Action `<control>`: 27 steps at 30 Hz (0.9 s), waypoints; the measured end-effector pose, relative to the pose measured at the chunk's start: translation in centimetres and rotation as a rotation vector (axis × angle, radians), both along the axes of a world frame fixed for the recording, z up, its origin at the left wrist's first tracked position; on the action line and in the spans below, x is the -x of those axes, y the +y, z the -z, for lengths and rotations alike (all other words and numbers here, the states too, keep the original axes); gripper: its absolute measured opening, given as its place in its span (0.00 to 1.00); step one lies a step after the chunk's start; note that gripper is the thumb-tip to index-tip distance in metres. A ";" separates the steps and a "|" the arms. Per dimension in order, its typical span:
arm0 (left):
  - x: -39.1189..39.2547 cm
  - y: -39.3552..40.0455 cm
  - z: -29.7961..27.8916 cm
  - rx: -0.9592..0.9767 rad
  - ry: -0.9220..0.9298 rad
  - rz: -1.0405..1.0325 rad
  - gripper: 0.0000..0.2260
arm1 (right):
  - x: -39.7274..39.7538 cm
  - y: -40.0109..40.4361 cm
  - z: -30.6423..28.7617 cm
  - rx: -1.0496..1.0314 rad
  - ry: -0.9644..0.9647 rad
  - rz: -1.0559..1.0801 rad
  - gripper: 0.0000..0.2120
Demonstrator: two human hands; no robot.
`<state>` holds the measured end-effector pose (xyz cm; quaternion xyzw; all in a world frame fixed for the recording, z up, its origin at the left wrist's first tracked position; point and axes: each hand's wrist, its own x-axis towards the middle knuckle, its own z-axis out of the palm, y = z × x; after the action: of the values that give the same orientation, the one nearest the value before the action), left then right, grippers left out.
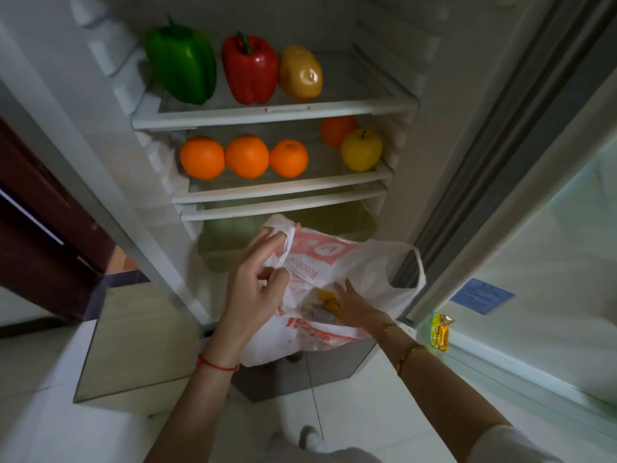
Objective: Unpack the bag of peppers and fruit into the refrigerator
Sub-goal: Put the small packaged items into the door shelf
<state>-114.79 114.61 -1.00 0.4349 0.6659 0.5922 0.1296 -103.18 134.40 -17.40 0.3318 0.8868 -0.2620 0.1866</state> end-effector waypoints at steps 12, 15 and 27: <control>-0.4 0.1 0.7 0.094 -0.026 0.075 0.25 | 0.5 -0.6 -0.9 -0.191 0.084 0.038 0.14; -0.3 -0.2 1.2 0.102 -0.054 0.046 0.26 | 0.7 -1.1 0.3 -0.156 0.110 0.057 0.17; -0.4 -0.4 2.2 0.105 -0.086 0.074 0.22 | 1.6 -1.7 3.6 -0.293 0.079 0.038 0.23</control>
<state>-114.38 114.17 -3.21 0.4260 0.6734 0.5692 0.2024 -104.78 132.71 -20.97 0.3618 0.9157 -0.1460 0.0961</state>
